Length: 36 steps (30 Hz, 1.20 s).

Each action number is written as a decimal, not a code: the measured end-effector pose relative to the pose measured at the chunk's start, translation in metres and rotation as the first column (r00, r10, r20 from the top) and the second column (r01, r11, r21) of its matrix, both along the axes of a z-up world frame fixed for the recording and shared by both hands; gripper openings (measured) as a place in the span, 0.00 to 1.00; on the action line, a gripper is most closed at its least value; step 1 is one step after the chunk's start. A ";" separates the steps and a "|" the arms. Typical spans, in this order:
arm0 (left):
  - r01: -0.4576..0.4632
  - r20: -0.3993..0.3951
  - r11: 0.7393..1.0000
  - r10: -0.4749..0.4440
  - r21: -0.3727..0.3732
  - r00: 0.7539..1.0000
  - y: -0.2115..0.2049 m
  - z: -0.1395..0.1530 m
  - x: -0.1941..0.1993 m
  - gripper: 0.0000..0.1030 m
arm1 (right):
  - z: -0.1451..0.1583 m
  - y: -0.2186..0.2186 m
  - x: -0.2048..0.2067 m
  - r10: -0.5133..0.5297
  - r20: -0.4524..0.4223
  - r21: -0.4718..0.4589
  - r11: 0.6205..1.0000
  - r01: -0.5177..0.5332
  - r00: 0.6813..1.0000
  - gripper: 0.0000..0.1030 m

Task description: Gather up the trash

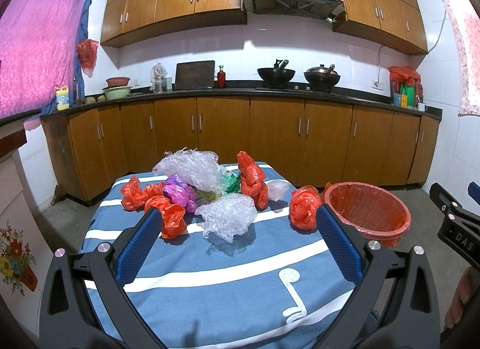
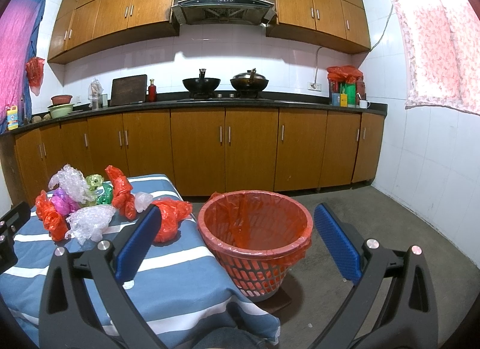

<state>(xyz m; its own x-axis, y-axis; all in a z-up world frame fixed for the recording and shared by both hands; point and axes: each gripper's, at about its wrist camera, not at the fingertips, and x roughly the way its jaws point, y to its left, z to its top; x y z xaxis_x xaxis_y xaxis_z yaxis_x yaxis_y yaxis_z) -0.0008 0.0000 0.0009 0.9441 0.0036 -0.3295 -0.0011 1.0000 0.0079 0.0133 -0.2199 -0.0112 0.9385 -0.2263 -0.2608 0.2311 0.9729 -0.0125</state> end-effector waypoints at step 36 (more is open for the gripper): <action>-0.035 -0.069 0.999 0.035 0.001 0.997 0.013 -0.025 0.015 0.98 | -0.015 0.010 0.030 0.063 -0.084 0.036 0.998 -0.060 0.994 0.96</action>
